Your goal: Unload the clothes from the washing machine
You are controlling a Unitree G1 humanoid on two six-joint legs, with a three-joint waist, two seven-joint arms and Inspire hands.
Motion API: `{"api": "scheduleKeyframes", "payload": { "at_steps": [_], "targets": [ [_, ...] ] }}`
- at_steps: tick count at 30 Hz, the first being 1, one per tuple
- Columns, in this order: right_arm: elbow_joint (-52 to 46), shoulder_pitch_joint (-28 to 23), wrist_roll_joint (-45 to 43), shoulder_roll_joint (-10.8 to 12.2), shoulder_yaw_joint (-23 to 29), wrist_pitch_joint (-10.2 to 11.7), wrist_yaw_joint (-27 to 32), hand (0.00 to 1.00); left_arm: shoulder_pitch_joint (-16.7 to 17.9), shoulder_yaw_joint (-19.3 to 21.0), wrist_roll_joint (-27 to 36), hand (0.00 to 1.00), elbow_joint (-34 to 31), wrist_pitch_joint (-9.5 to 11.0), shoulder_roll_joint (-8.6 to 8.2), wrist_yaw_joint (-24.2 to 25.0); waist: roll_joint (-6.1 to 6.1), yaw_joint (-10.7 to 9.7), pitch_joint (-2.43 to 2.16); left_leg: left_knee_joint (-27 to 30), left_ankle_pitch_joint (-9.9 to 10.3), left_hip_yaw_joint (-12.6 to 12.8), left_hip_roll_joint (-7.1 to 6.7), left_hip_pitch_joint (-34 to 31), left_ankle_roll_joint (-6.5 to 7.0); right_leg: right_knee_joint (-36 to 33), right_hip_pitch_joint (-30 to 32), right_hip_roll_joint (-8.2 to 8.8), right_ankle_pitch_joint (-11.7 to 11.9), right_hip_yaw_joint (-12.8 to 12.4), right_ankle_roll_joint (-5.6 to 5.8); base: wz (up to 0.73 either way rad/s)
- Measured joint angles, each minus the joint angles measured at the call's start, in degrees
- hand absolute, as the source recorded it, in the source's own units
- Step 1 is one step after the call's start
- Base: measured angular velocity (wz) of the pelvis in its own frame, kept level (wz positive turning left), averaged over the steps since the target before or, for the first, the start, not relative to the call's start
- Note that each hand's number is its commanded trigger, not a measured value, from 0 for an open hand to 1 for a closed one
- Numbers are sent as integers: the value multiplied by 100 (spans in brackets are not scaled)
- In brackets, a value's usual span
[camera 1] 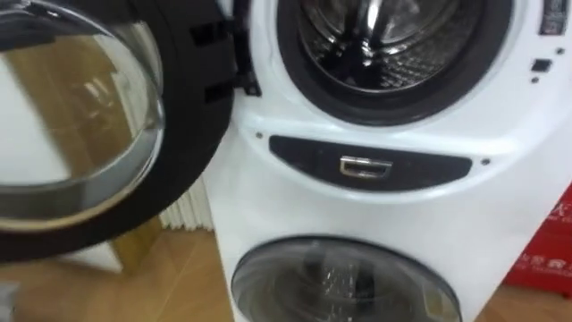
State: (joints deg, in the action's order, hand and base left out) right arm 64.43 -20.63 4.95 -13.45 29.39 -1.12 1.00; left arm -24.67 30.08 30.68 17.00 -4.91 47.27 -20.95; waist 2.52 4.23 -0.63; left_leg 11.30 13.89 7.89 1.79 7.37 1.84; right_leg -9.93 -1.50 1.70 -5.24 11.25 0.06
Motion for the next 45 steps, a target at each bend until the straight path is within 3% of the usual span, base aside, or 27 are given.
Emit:
{"api": "scheduleKeyframes", "payload": {
  "at_steps": [1,3,4,6,7,9,11,12,13,14,15,17,18,20,22,25,27,35,36,40,42,44,45],
  "targets": [
    [0,60,-15,15,-40,-44,-33,0,76,76,5,0,-291,-35,-126,-3,-5,0,0,-3,-10,-27,-30,-16,22,0,2,28,7,0,28,33],
    [7,301,-47,39,-353,-155,-136,0,693,433,-73,0,-1702,-77,-743,-22,-2,-29,8,-23,-40,-71,-115,-75,138,18,-38,133,74,48,136,24],
    [19,339,-46,43,-453,-173,-156,0,849,465,-147,0,-2020,-60,-936,-22,2,-59,6,-33,-48,-79,-135,-67,166,15,-66,165,90,64,161,40],
    [20,502,46,64,-849,-320,-193,0,1380,481,-263,0,-3298,7,-1629,-17,27,-172,13,-46,-67,-71,-167,-70,257,18,-147,258,211,170,239,46],
    [17,556,116,66,-961,-356,-195,0,1551,481,-257,0,-3582,41,-1747,-12,30,-217,13,-57,-78,-29,-167,-69,275,6,-151,282,236,181,246,35],
    [14,690,201,94,-1186,-403,-217,0,2162,386,-289,0,-4356,154,-2195,280,36,-285,50,-112,-129,102,-225,-57,364,-99,-142,393,274,155,289,20],
    [8,701,237,113,-1252,-413,-224,0,2655,136,-498,0,-4483,134,-2448,660,112,-341,47,-169,-167,213,-279,-66,432,-105,-140,459,293,163,328,20],
    [-7,690,362,160,-1266,-443,-225,0,2963,-156,-673,0,-4499,-10,-2527,917,130,-420,51,-195,-158,445,-249,-92,402,-113,-133,487,282,233,356,26],
    [-6,682,464,164,-1302,-480,-225,0,3051,-367,-735,0,-4493,-122,-2590,1022,128,-451,51,-208,-159,550,-248,-110,396,-115,-122,538,279,306,362,29],
    [-25,721,672,158,-1419,-555,-209,0,3199,-824,-778,0,-4496,-334,-2701,1257,124,-532,45,-204,-159,765,-245,-182,394,-183,-29,626,260,348,391,17],
    [-45,717,811,163,-1509,-625,-186,0,3320,-1189,-768,0,-4487,-500,-2758,1710,141,-568,34,-198,-165,886,-250,-240,407,-218,63,668,278,361,399,5],
    [-46,746,852,174,-1597,-682,-174,0,3345,-1802,-765,0,-4467,-755,-2769,2077,150,-635,44,-199,-176,1029,-250,-261,464,-199,88,647,295,469,414,-38],
    [-67,815,852,175,-1639,-688,-176,0,3342,-1925,-715,0,-4461,-865,-2799,2272,142,-729,62,-198,-172,1172,-240,-261,470,-160,103,615,280,469,417,-61],
    [-235,767,887,158,-1680,-694,-158,0,3298,-1871,-591,0,-4449,-900,-2724,2471,151,-754,69,-201,-146,1300,-233,-260,475,-138,138,593,272,470,417,-49],
    [-432,653,958,147,-1706,-708,-147,0,3266,-1917,-443,0,-4445,-945,-2752,2689,151,-829,62,-203,-112,1401,-233,-250,475,-65,148,583,271,471,417,-34],
    [-545,658,1128,154,-1909,-718,-148,0,3160,-2222,-262,0,-4193,-1125,-2876,3009,188,-876,94,-246,-88,1570,-215,-195,445,-43,190,533,269,456,418,-32],
    [-599,691,1223,154,-1937,-730,-114,0,3124,-2391,-185,0,-3945,-1220,-2983,3068,203,-881,61,-257,-78,1660,-177,-147,418,-68,180,508,256,463,388,-13],
    [-677,845,1521,269,-2335,-719,54,0,3203,-3231,-166,0,-3390,-1413,-3017,3562,129,-940,50,-263,-59,1701,-44,-87,230,-42,186,355,181,449,254,-9],
    [-676,830,1560,284,-2363,-716,77,0,3201,-3259,-178,0,-3396,-1407,-3022,3580,145,-939,21,-258,-51,1699,-23,-68,204,3,181,317,178,447,245,-4],
    [-662,879,1734,304,-2378,-676,84,0,3167,-3330,-692,0,-3384,-1411,-3014,3696,154,-948,25,-261,-53,1699,-2,-64,172,50,227,261,174,388,234,-3],
    [-690,893,1805,373,-2393,-613,74,0,3142,-3418,-793,0,-3377,-1418,-3016,3726,174,-1049,19,-268,-35,1703,17,-64,142,114,206,222,174,309,234,-5],
    [-697,903,1791,409,-2405,-592,27,0,3056,-3424,-905,0,-3378,-1496,-3015,3724,194,-1172,36,-267,-25,1707,42,-76,125,125,205,204,173,300,232,2],
    [-685,921,1769,412,-2410,-589,3,0,2973,-3406,-1017,0,-3377,-1561,-3012,3718,200,-1217,70,-268,-23,1706,49,-79,122,126,208,196,172,292,232,4]
  ]
}}
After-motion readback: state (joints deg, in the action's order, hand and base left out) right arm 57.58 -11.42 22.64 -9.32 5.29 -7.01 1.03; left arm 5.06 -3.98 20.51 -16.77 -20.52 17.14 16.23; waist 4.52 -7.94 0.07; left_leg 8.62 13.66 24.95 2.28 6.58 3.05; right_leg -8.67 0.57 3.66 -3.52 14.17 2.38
